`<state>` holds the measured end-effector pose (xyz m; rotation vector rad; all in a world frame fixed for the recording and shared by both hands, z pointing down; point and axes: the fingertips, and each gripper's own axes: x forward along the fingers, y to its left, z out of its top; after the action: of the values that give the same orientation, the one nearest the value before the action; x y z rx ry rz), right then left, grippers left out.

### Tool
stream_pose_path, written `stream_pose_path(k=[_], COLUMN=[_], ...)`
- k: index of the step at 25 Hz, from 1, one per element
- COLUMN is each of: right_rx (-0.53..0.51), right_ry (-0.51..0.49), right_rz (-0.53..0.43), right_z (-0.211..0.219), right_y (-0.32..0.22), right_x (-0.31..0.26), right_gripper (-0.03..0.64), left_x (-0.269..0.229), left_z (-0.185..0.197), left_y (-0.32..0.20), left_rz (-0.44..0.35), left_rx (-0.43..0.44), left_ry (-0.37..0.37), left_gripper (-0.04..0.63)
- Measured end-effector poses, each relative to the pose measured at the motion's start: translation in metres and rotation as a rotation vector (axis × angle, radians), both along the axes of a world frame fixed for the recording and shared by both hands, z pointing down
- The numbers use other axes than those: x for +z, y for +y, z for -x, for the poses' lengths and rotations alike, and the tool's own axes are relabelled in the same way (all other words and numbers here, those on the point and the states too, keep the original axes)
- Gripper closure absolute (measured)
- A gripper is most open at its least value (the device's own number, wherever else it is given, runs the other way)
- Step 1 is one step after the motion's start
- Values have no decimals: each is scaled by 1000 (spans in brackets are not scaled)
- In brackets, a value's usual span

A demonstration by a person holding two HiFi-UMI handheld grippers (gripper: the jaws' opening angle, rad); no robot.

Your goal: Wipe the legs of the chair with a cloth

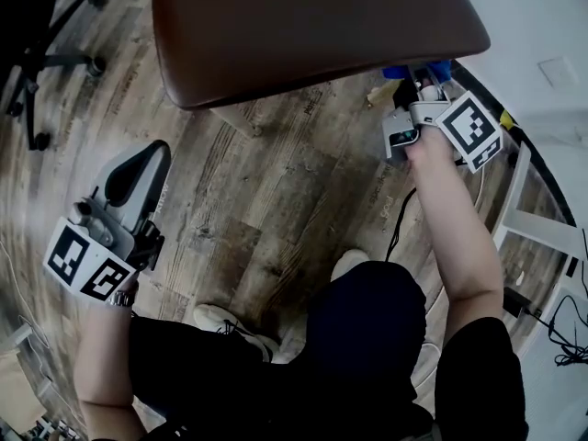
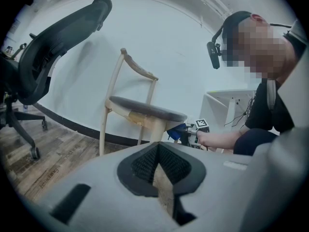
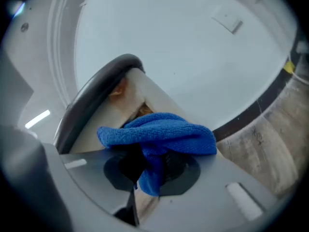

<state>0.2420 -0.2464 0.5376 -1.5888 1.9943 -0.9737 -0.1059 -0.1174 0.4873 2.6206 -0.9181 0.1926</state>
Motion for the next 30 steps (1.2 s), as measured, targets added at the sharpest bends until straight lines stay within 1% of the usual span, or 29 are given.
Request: stream_pose_path(k=[4,6,9,11,14,17,20,22,24,25,27,30], right_rx=[-65,-91,-134,-172,-245,-318,-355,-381,-422,-439,-468,-498], right_ry=[243,310,388,477,647,821,978,1059,1102,1103,1067,1004], right_rz=[-39,-42,-13,10,30,26,8,7,17,24,46,91], right_z=[5,5,1,-3,-14,-24,-37,-41,-40,-39,-39,-42], right_y=[7,11,18,24,34,43,47,47,46,45,43,41], right_x=[-12,-16,-19,-20,-24,-35,-52,-57,-55,-53,-42,-9], right_gripper=[552,552,552,552,551,549,548,546,546,546,546,546], left_x=[0,0,0,0,1,5,8,9,10,10,11,13], left_z=[1,0,-2,-3,-6,-9,-10,-12,-13,-13,-15,-15], left_y=[0,0,0,-1,-3,-4,-6,-7,-8,-8,-8,-8], left_rz=[2,0,0,0,1,7,12,14,15,16,18,23], left_rx=[-6,-7,-5,-3,1,5,5,8,10,11,14,12], left_ry=[-2,-4,-6,-5,-3,-5,-4,-2,-3,-4,-8,-15], left_gripper=[595,595,595,595,595,595,595,595,595,595,595,595])
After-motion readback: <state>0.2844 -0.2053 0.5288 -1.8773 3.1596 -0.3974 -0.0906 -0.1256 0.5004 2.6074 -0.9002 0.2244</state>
